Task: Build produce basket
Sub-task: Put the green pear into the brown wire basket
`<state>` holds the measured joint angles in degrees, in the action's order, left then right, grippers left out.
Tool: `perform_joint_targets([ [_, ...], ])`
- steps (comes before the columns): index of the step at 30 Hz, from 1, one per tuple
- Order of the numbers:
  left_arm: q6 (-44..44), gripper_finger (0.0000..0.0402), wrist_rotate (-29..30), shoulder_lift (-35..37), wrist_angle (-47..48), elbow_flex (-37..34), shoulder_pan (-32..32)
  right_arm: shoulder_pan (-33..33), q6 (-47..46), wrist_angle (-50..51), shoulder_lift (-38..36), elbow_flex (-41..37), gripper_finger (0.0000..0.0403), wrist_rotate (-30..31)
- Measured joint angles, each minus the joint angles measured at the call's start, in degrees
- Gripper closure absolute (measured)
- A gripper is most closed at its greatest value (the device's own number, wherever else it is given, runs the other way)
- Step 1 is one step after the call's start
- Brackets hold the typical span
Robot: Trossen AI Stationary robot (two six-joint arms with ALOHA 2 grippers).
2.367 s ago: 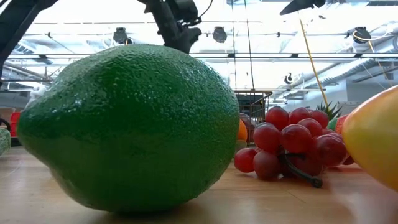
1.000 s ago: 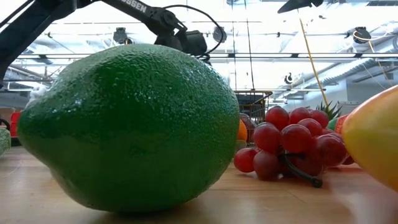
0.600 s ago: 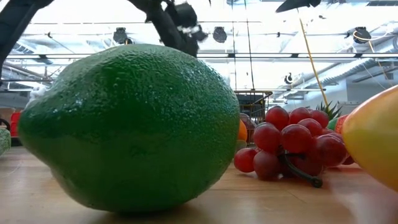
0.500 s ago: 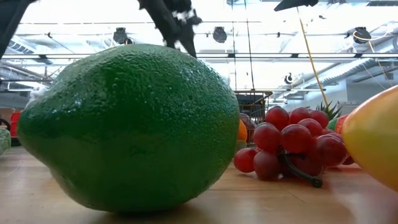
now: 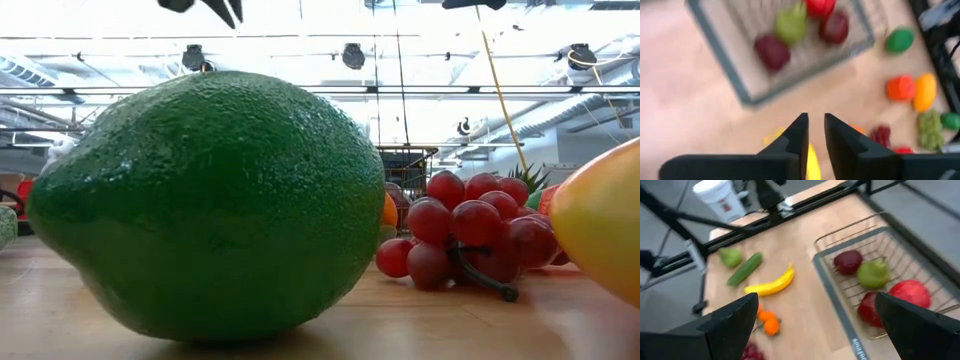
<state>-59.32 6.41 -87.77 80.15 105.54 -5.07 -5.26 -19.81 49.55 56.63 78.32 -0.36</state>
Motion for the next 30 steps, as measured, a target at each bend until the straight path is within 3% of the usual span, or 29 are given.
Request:
perform_joint_targets([
  [6, -20.43, 0.0375, -0.10, -0.65, 5.04, 0.00, 13.88, 0.04, -1.64, 0.70, -0.44, 0.00, 0.0008, -7.24],
  [15, -43.43, 0.0390, -0.82, -3.27, 8.42, 0.02, 29.33, 0.09, 6.86, 0.71, -0.51, 0.00, 0.0008, -7.34],
  [24, -58.20, 0.0366, -9.66, -7.64, 9.82, -0.41, 38.88, 0.09, 5.54, 0.81, -0.49, 0.00, 0.0008, -7.31],
  [30, -64.37, 0.0337, -18.79, -9.86, 9.80, -3.46, 42.63, 0.09, 2.11, -0.02, -0.49, 0.00, 0.0008, -6.91],
])
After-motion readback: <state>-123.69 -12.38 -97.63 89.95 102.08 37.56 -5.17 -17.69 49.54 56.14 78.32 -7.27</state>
